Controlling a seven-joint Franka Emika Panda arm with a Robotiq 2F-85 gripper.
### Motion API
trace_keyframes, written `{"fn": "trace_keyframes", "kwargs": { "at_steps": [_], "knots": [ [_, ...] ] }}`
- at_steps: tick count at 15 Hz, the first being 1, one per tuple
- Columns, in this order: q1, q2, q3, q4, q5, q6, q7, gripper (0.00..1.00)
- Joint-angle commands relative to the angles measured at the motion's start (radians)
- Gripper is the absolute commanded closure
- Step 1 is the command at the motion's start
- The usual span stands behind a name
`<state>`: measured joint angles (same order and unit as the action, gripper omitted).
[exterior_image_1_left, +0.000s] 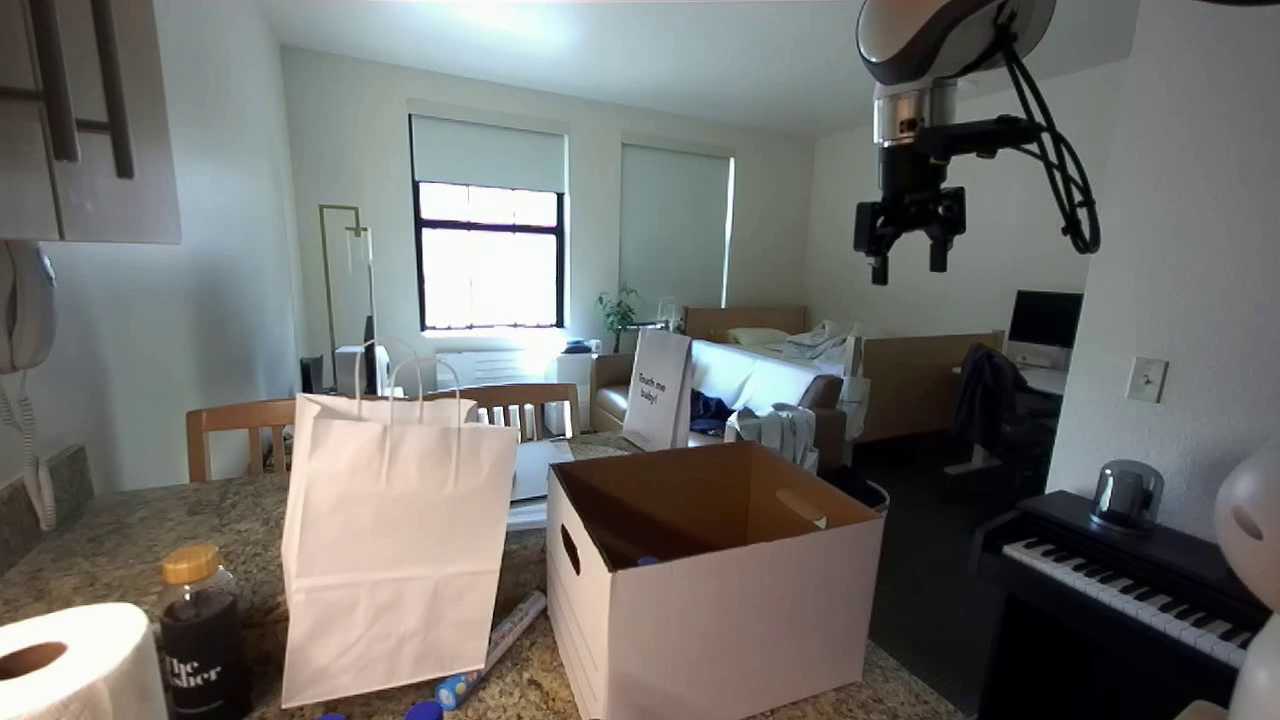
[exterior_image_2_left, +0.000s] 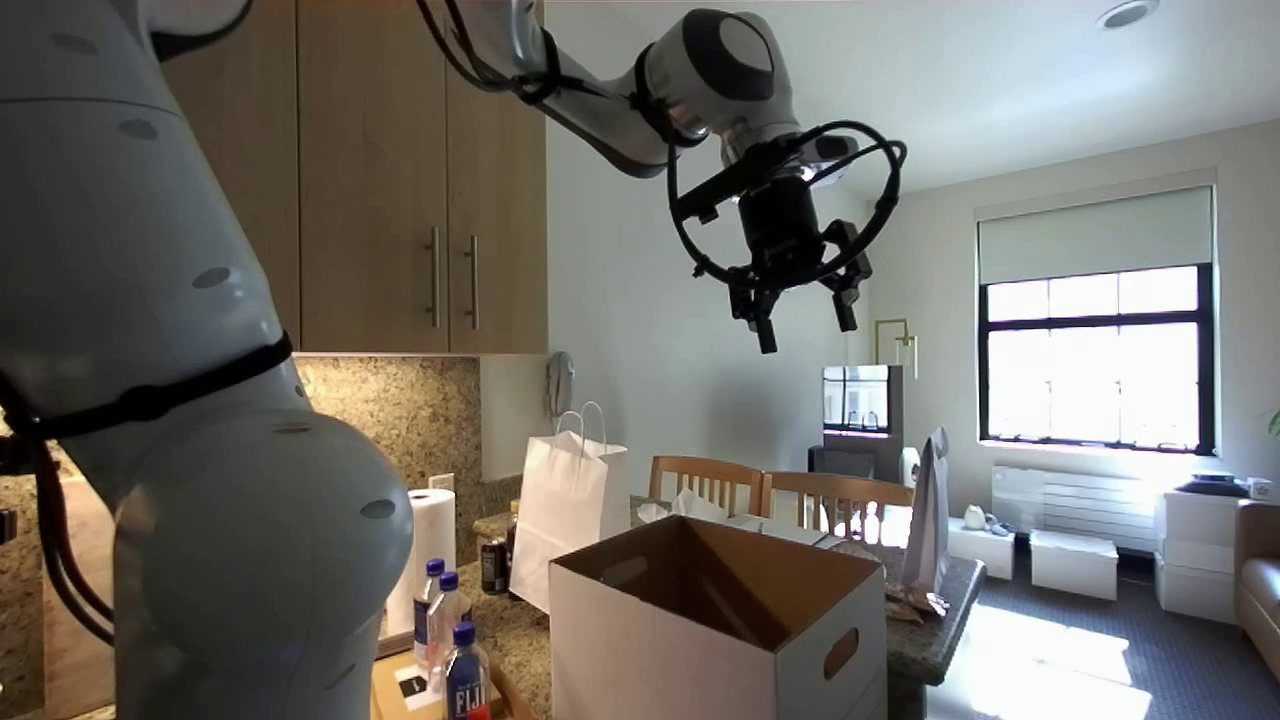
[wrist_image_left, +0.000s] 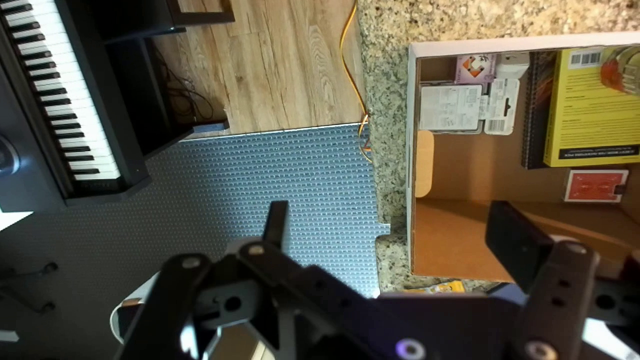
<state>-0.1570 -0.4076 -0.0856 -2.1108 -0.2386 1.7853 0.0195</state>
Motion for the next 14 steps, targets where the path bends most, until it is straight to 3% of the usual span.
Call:
{"fn": "trace_keyframes", "kwargs": {
  "at_steps": [1, 14],
  "knots": [
    [0.039, 0.013, 0.042, 0.014, 0.038, 0.036, 0.116, 0.0],
    [0.239, 0.168, 0.321, 0.034, 0.093, 0.063, 0.5, 0.0]
  ]
}}
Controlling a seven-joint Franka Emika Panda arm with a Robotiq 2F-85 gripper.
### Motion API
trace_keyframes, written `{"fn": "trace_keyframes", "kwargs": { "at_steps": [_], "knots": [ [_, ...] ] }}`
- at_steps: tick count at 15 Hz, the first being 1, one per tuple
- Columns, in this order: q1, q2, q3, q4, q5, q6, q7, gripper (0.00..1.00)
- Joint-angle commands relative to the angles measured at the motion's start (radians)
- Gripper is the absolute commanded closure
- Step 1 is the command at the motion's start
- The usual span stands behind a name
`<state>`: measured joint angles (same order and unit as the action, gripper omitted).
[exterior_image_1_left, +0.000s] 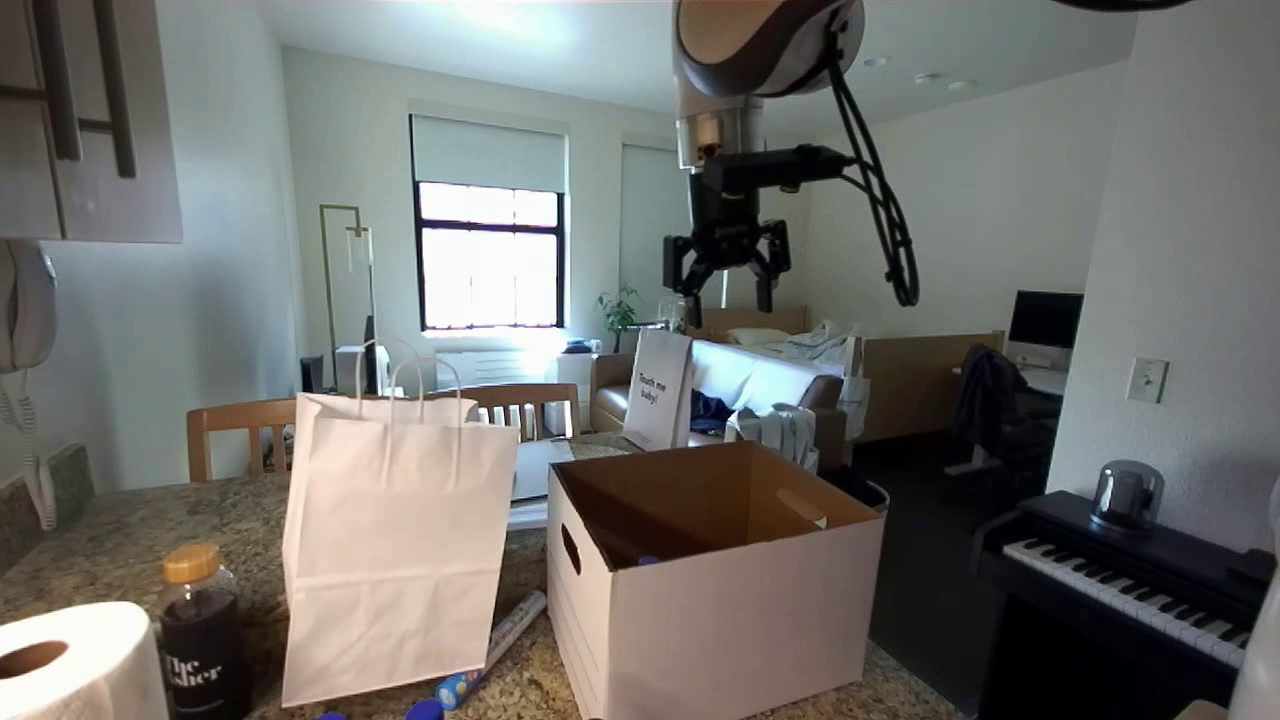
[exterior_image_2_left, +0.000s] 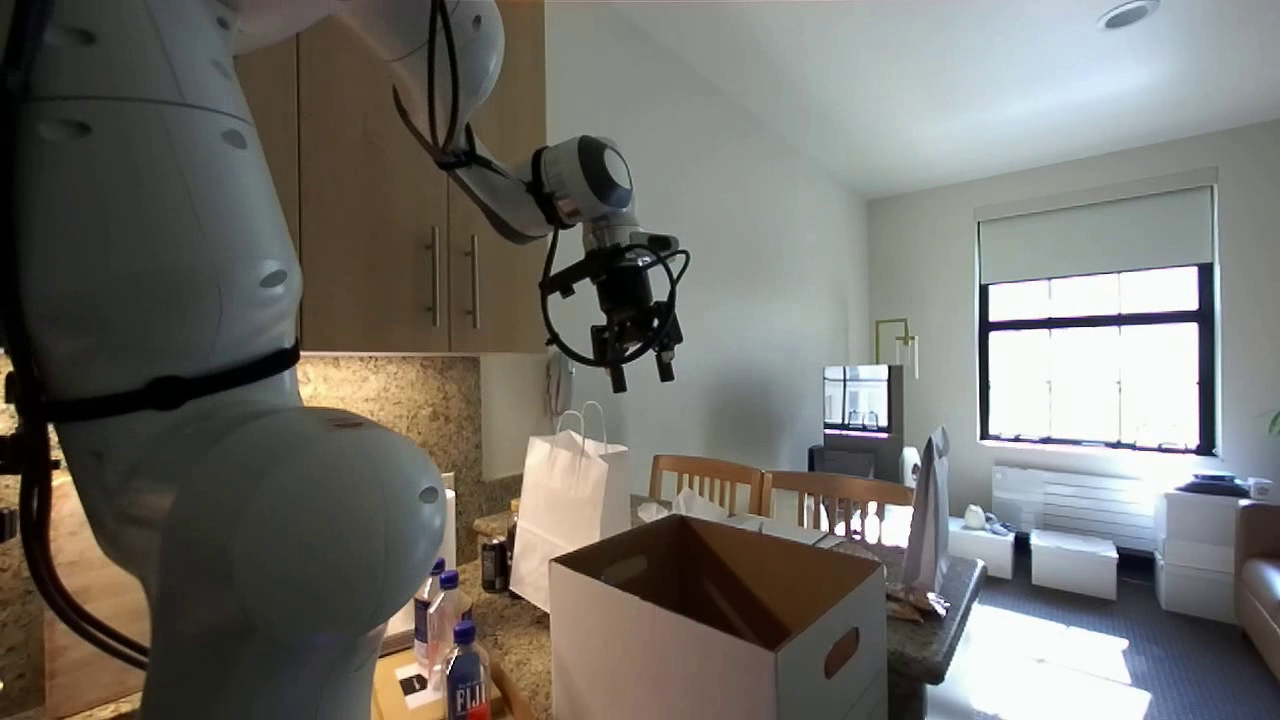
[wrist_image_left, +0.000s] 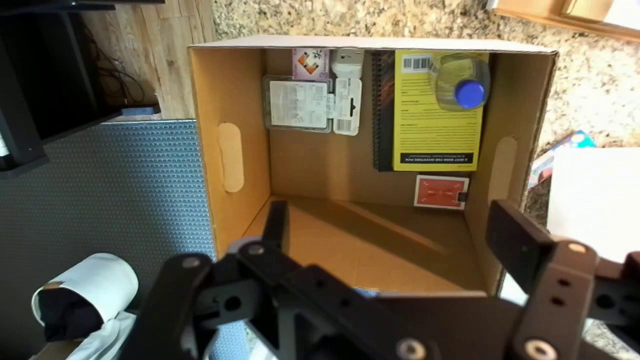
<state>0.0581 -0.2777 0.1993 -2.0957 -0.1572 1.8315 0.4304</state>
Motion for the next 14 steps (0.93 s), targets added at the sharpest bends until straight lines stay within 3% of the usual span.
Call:
{"fn": "trace_keyframes", "kwargs": {
  "at_steps": [1, 8, 10, 14],
  "knots": [
    [0.043, 0.05, 0.037, 0.026, 0.045, 0.017, 0.077, 0.0],
    [0.125, 0.157, 0.064, 0.047, 0.123, 0.049, 0.035, 0.0],
    [0.138, 0.188, 0.088, 0.023, 0.067, 0.128, 0.152, 0.0],
    [0.174, 0.251, 0.107, -0.006, 0.012, 0.273, 0.252, 0.0]
  ]
}}
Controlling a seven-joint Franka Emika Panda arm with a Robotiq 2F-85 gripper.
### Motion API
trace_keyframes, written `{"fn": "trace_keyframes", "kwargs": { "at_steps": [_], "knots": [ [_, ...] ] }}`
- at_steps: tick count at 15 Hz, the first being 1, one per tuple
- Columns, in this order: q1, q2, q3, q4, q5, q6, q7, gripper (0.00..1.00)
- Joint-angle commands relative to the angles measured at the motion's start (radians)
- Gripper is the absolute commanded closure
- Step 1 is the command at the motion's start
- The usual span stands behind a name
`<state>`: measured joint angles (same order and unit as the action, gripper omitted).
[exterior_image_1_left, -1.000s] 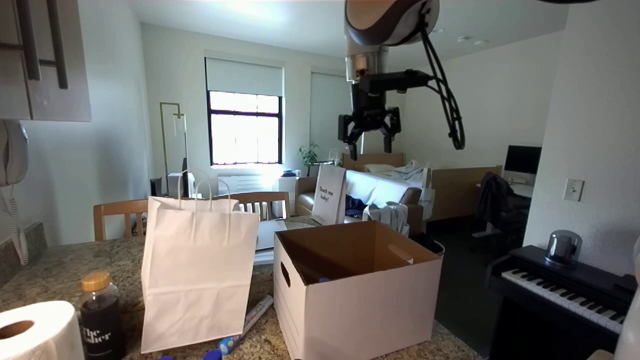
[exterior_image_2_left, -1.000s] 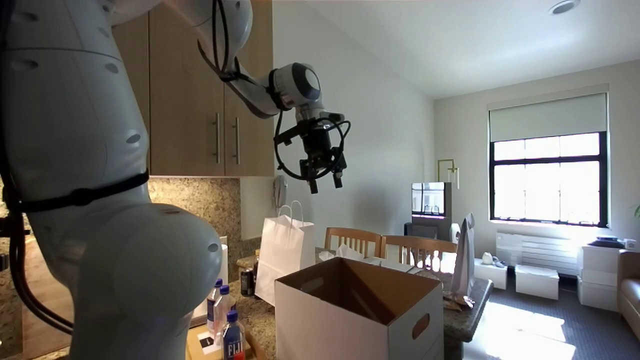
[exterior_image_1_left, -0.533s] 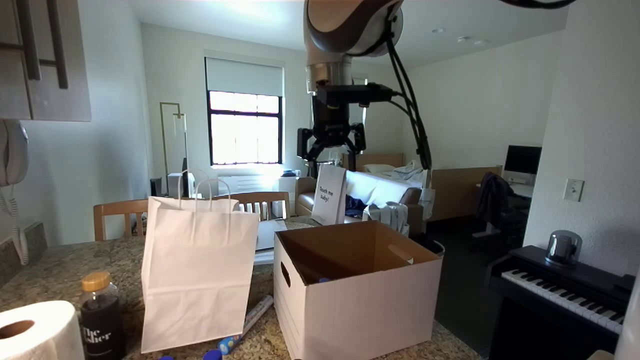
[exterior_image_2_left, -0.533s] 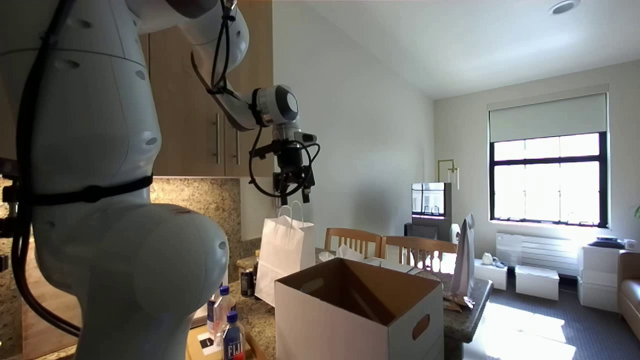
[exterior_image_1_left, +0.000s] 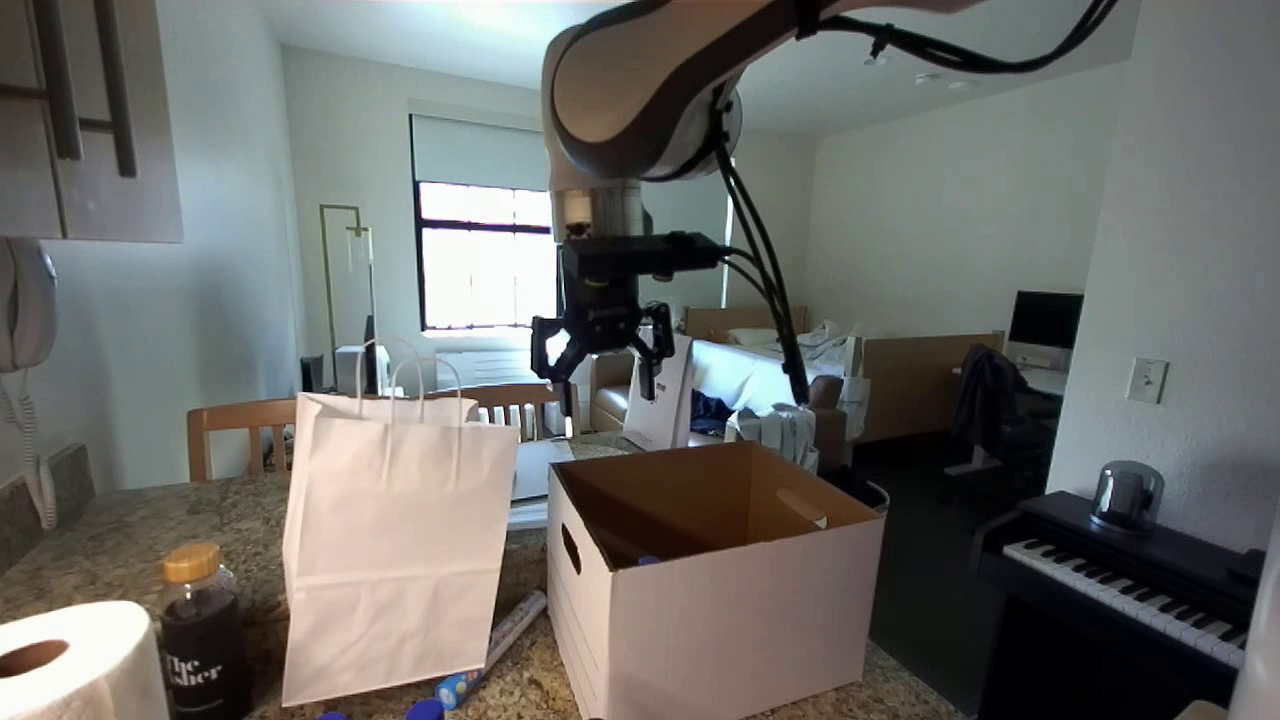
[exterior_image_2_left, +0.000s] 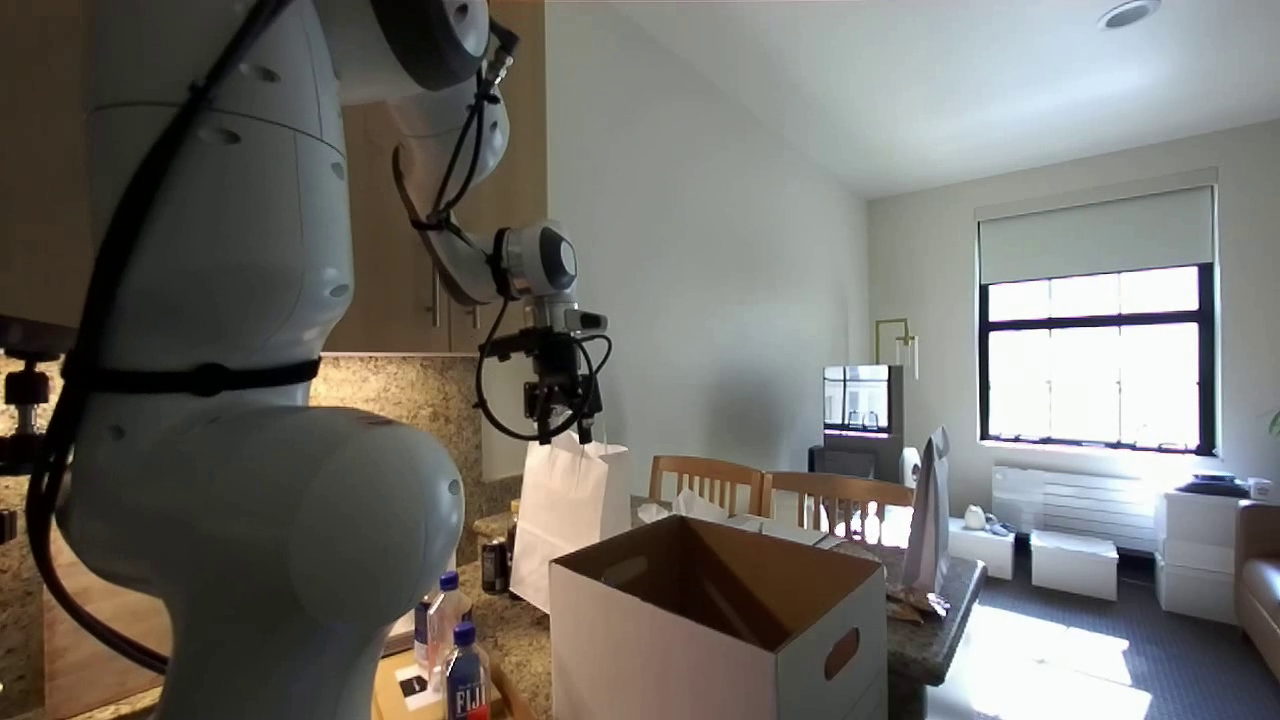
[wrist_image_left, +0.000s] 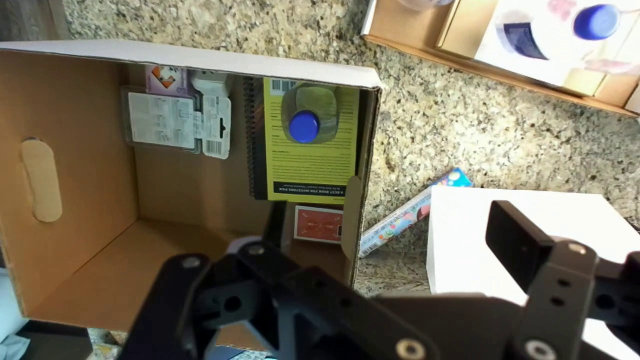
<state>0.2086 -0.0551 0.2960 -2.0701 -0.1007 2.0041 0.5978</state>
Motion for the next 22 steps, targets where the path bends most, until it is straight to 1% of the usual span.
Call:
{"fn": "trace_keyframes", "kwargs": {
  "at_steps": [1, 2, 6, 7, 8, 9, 11, 14, 16, 18, 22],
  "knots": [
    [0.036, 0.045, 0.014, -0.047, -0.069, 0.151, 0.115, 0.0],
    [0.049, 0.066, 0.016, -0.051, -0.09, 0.19, 0.158, 0.0],
    [0.114, 0.155, 0.017, -0.043, -0.2, 0.273, 0.285, 0.0],
    [0.137, 0.184, 0.022, -0.031, -0.186, 0.261, 0.313, 0.0],
    [0.16, 0.206, 0.019, -0.032, -0.231, 0.285, 0.367, 0.0],
    [0.185, 0.233, 0.02, -0.018, -0.248, 0.26, 0.385, 0.0],
    [0.231, 0.27, 0.022, -0.005, -0.278, 0.248, 0.412, 0.0],
    [0.285, 0.298, 0.031, 0.01, -0.265, 0.239, 0.378, 0.0],
    [0.301, 0.292, 0.045, 0.009, -0.222, 0.241, 0.336, 0.0],
    [0.305, 0.282, 0.06, -0.005, -0.191, 0.259, 0.298, 0.0],
    [0.286, 0.309, 0.072, 0.008, -0.062, 0.18, 0.179, 0.0]
  ]
}}
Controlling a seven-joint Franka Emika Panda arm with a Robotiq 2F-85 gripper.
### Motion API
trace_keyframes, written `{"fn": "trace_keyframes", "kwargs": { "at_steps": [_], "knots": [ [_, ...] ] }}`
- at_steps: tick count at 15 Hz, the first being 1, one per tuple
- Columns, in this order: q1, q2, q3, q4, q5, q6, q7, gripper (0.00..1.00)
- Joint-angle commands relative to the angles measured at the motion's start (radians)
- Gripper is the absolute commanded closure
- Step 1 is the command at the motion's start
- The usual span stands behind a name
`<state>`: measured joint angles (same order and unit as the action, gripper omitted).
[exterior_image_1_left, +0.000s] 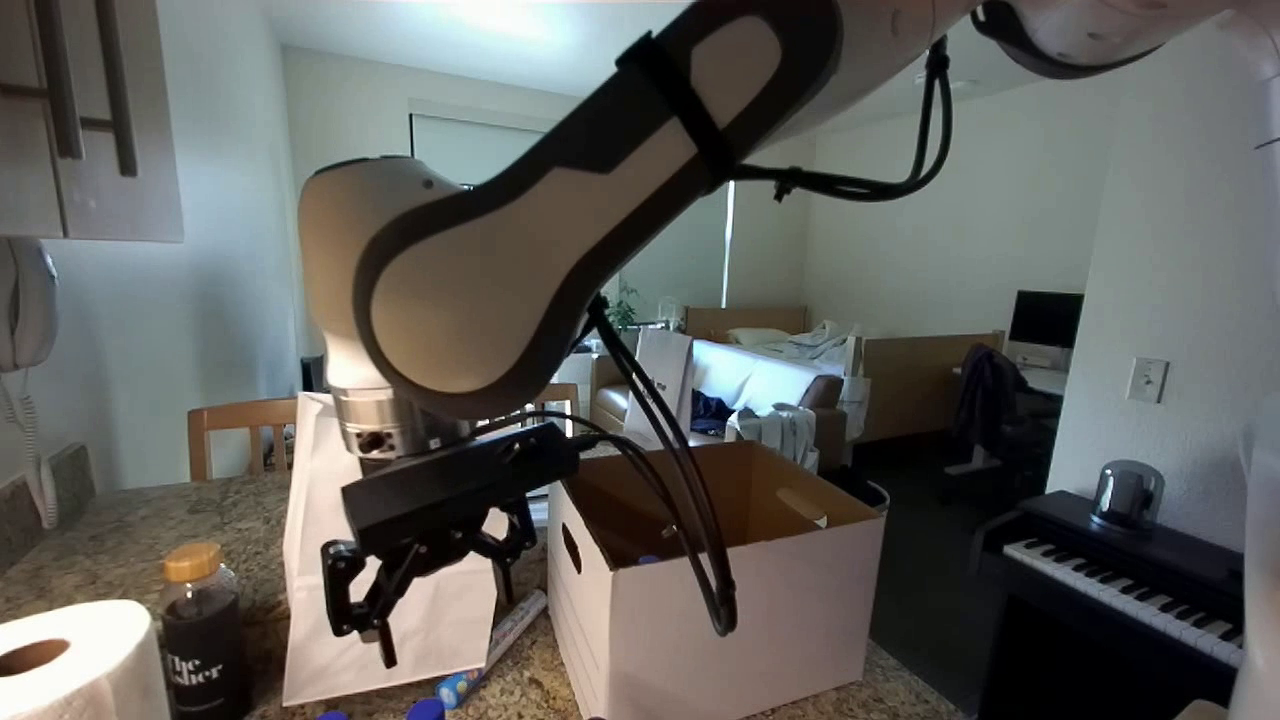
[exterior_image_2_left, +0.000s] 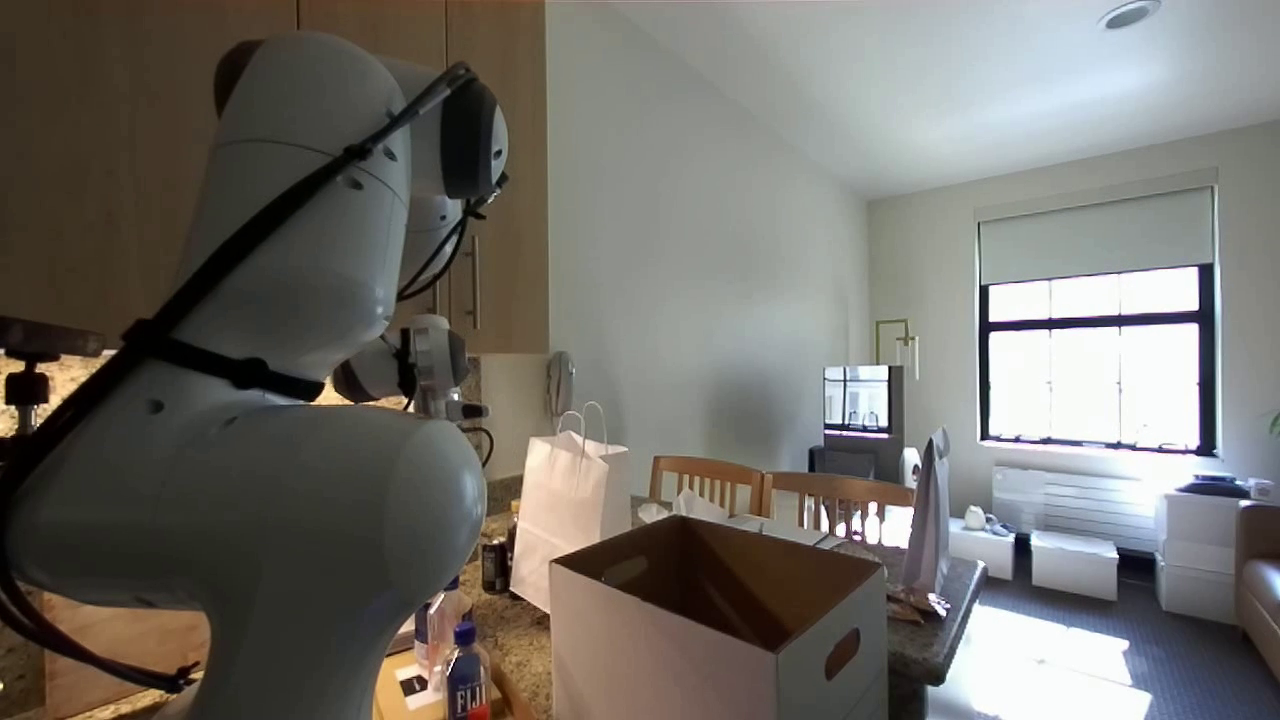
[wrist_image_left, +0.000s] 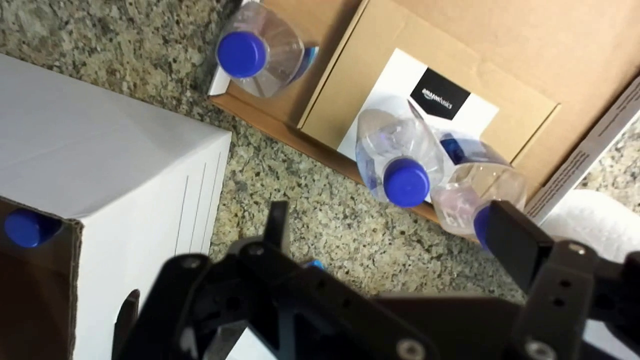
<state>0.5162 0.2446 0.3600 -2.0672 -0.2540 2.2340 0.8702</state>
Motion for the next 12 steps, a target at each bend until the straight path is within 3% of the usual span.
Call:
{"fn": "trace_keyframes", "kwargs": {
  "at_steps": [1, 12],
  "knots": [
    [-0.026, 0.018, 0.005, 0.008, 0.118, -0.064, -0.123, 0.0],
    [0.0, 0.164, -0.034, 0.032, 0.07, -0.028, -0.355, 0.0]
  ]
}}
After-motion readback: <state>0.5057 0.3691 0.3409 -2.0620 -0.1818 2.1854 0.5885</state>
